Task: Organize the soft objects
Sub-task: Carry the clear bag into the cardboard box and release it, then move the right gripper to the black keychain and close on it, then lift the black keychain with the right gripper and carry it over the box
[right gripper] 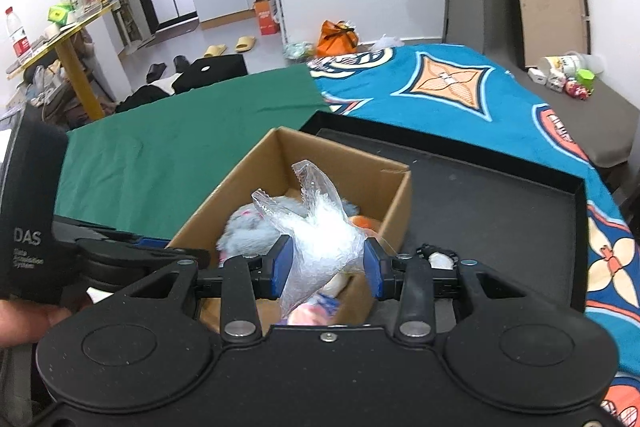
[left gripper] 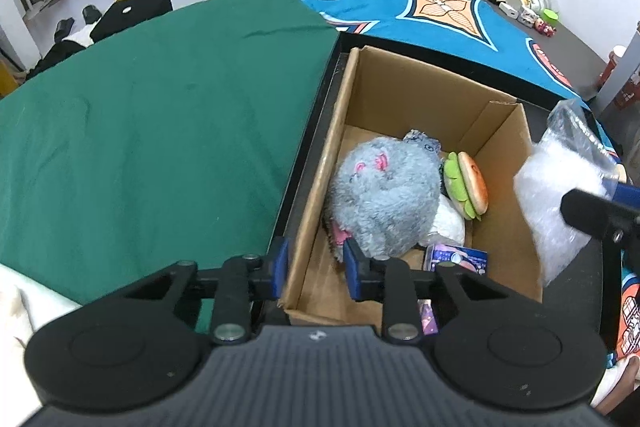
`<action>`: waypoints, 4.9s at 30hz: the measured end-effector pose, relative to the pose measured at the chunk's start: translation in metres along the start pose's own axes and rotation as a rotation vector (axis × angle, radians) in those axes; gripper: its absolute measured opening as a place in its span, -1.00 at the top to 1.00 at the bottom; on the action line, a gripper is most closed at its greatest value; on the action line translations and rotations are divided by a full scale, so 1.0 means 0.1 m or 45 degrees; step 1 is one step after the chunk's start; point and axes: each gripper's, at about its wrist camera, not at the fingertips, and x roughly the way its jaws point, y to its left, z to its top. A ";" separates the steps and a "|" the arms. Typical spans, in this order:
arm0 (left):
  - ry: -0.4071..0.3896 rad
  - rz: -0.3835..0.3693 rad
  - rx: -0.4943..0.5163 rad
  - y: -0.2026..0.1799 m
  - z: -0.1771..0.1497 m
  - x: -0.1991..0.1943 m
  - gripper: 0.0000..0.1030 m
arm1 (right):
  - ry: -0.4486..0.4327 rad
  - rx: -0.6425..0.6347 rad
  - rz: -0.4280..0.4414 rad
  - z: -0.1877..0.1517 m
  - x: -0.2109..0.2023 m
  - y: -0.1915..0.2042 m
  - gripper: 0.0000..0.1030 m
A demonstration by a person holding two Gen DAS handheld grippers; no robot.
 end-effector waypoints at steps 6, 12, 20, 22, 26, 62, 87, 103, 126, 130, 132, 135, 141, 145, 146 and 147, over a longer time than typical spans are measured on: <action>0.058 0.006 0.012 0.02 0.03 0.02 0.54 | 0.039 0.008 0.038 -0.01 0.07 0.17 0.26; 0.099 -0.027 0.024 0.10 0.02 0.03 0.54 | 0.070 0.084 0.081 0.00 0.12 0.24 0.25; 0.109 -0.061 -0.028 0.19 0.00 0.11 0.74 | 0.136 0.336 0.250 -0.04 0.22 0.13 -0.11; 0.106 -0.067 -0.042 0.21 0.00 0.10 0.74 | 0.134 0.320 0.225 -0.06 0.19 0.11 -0.11; 0.095 -0.051 -0.019 0.18 -0.02 0.07 0.74 | 0.118 0.295 0.173 -0.07 0.11 0.04 -0.11; 0.029 0.147 0.162 -0.18 -0.03 -0.06 0.07 | 0.017 0.284 -0.043 -0.40 0.04 -0.72 -0.69; 0.067 0.326 0.332 -0.45 -0.06 0.11 -0.10 | 0.037 0.365 -0.069 -0.53 0.73 -1.07 -0.66; 0.116 0.405 0.357 -0.52 -0.06 0.20 -0.10 | 0.089 0.305 -0.079 -0.61 1.02 -1.04 0.50; 0.022 0.366 0.316 -0.44 -0.11 -0.02 -0.10 | 0.058 0.292 -0.182 -0.64 0.51 -1.07 0.88; -0.003 0.344 0.295 -0.41 -0.10 -0.06 -0.10 | 0.031 0.289 -0.185 -0.61 0.37 -1.05 0.88; -0.008 0.337 0.289 -0.40 -0.10 -0.07 -0.10 | 0.017 0.286 -0.191 -0.59 0.30 -1.05 0.88; -0.017 0.326 0.284 -0.40 -0.10 -0.08 -0.10 | -0.007 0.279 -0.194 -0.54 0.20 -1.02 0.88; -0.049 0.296 0.255 -0.34 -0.11 -0.13 -0.10 | -0.040 0.237 -0.198 -0.47 0.12 -0.92 0.88; -0.068 0.264 0.211 -0.28 -0.10 -0.17 -0.10 | -0.050 0.215 -0.198 -0.41 0.09 -0.85 0.88; -0.072 0.256 0.204 -0.27 -0.10 -0.17 -0.10 | -0.054 0.206 -0.198 -0.39 0.08 -0.82 0.88; -0.075 0.249 0.198 -0.25 -0.10 -0.18 -0.10 | -0.060 0.199 -0.196 -0.37 0.07 -0.81 0.88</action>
